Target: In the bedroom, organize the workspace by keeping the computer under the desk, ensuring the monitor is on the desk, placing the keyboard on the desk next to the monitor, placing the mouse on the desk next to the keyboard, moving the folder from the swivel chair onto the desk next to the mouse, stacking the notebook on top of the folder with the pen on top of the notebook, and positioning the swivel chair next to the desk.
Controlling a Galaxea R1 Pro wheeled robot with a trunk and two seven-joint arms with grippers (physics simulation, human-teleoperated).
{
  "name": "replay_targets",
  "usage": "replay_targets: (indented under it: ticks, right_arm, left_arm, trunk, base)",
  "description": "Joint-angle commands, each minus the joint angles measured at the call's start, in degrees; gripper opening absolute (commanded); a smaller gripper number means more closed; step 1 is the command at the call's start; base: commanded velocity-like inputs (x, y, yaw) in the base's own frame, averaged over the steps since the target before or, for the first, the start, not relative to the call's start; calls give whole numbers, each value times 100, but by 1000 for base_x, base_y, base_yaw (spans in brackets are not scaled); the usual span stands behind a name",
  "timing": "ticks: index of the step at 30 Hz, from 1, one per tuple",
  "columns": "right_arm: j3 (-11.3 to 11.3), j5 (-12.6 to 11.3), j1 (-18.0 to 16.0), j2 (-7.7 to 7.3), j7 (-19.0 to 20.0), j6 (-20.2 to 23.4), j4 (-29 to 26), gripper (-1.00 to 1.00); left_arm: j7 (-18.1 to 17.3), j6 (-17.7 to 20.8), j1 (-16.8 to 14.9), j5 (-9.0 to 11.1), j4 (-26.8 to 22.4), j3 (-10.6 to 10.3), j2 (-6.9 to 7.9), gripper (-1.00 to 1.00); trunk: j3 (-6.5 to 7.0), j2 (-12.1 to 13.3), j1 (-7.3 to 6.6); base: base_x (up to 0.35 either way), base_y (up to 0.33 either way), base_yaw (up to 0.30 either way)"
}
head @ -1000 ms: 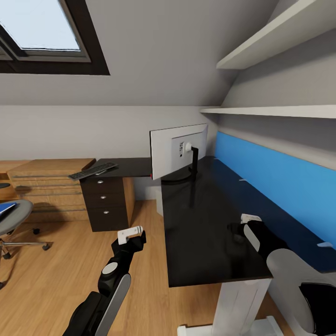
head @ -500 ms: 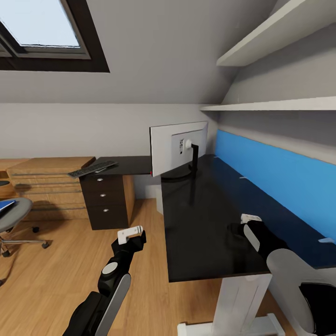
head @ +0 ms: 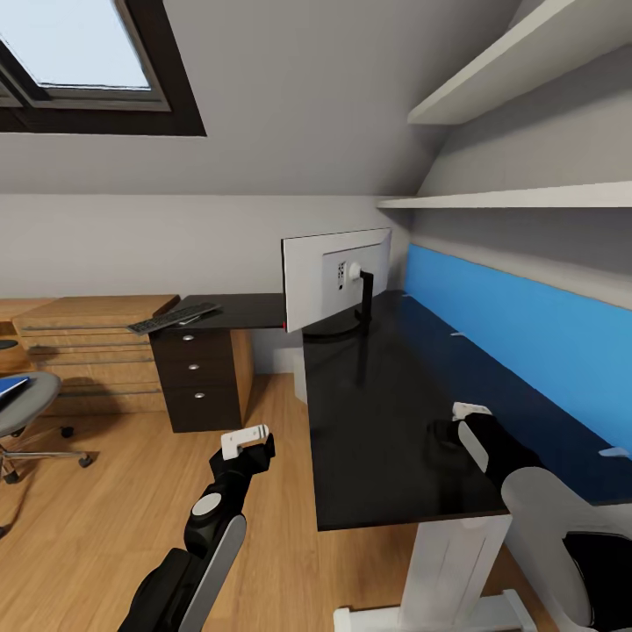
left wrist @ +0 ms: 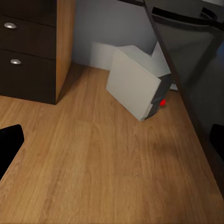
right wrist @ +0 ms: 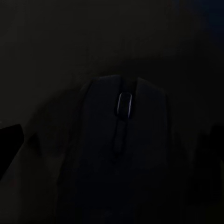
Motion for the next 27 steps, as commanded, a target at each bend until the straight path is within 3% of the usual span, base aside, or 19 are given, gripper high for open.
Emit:
replay_targets:
  ticks: [1, 5, 6, 27]
  right_arm:
    - [0, -125, 2, 1, -57, 55, 144, 100]
    - [4, -125, 2, 4, -53, 69, 150, 100]
    - [5, -125, 2, 5, -53, 70, 150, -100]
    - [27, -113, 2, 6, -51, 52, 109, -100]
  left_arm:
    - [45, 15, -4, 47, -8, -9, 2, 100]
    - [45, 15, -3, 47, -8, -9, 2, 100]
    - [45, 15, -3, 47, -8, -9, 2, 100]
    - [45, 23, -5, 47, 0, -9, 2, 100]
  trunk:
    - [-7, -3, 0]
    - [-7, -3, 0]
    - [-7, -3, 0]
    - [-7, -3, 0]
  base:
    - [0, 0, 0]
    - [0, 0, 0]
    - [0, 0, 0]
    - [0, 0, 0]
